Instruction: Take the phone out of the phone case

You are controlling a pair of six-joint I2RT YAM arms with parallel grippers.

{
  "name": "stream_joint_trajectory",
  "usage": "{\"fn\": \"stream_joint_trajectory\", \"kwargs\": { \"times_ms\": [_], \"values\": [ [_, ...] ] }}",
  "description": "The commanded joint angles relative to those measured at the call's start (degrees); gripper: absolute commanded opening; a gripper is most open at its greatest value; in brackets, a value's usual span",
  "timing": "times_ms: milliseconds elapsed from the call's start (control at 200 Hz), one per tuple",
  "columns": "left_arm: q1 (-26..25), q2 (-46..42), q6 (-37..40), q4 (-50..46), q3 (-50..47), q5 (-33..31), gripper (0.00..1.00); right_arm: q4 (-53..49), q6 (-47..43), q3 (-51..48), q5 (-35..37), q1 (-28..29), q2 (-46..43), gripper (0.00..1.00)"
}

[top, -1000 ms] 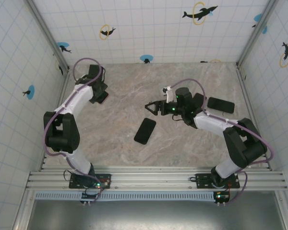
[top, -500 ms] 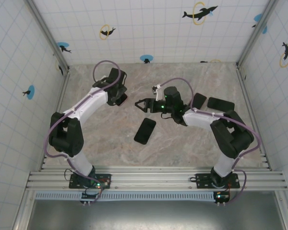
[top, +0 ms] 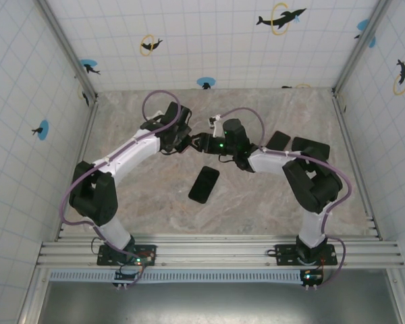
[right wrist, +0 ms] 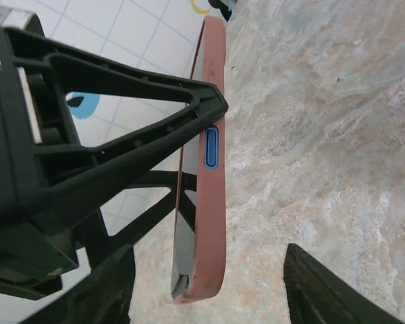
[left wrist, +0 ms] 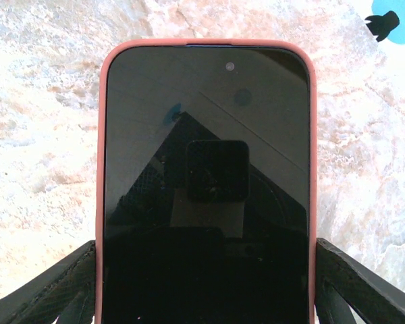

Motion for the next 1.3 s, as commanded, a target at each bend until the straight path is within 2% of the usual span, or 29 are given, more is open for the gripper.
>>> {"fn": "stream_joint_trajectory", "kwargs": {
  "times_ms": [0,65,280,525,586,696,831,1126,1296],
  "values": [
    [-1.02,-2.35,-1.69,2.46,-0.06,-0.26,0.63,3.26,2.39,2.5,0.51,0.54,1.6,0.49],
    [-1.41,-2.11,-1.69,2.62,-0.06,-0.29,0.63,3.69,3.2,2.78,0.18,0.55,2.11,0.43],
    [-2.2,-1.72,-1.61,3.39,0.29,-0.26,0.63,5.28,5.3,3.65,0.0,0.83,3.29,0.36],
    [-2.5,-1.79,-1.93,3.6,0.03,-0.1,0.64,5.54,5.86,4.29,0.59,1.17,3.83,0.16],
    [-2.43,-1.97,-1.82,3.73,-0.31,-0.11,0.66,5.85,6.14,4.23,0.46,1.18,3.83,0.12],
    [-2.48,-2.65,-1.2,5.14,-1.48,0.31,0.75,6.51,6.97,4.07,0.51,1.09,3.66,0.04],
    [-2.49,-4.04,1.03,8.14,-3.66,1.16,0.97,7.12,7.52,4.11,0.86,0.78,2.92,0.02],
    [0.7,-10.46,6.66,18.66,-11.49,5.24,0.98,8.77,9.82,1.2,1.26,-2.2,-1.39,0.0],
    [4.77,-14.69,9.4,30.53,-18.91,14.07,0.97,11.1,12.6,-2.26,1.39,-4.5,-4.91,0.0]
  ]
}}
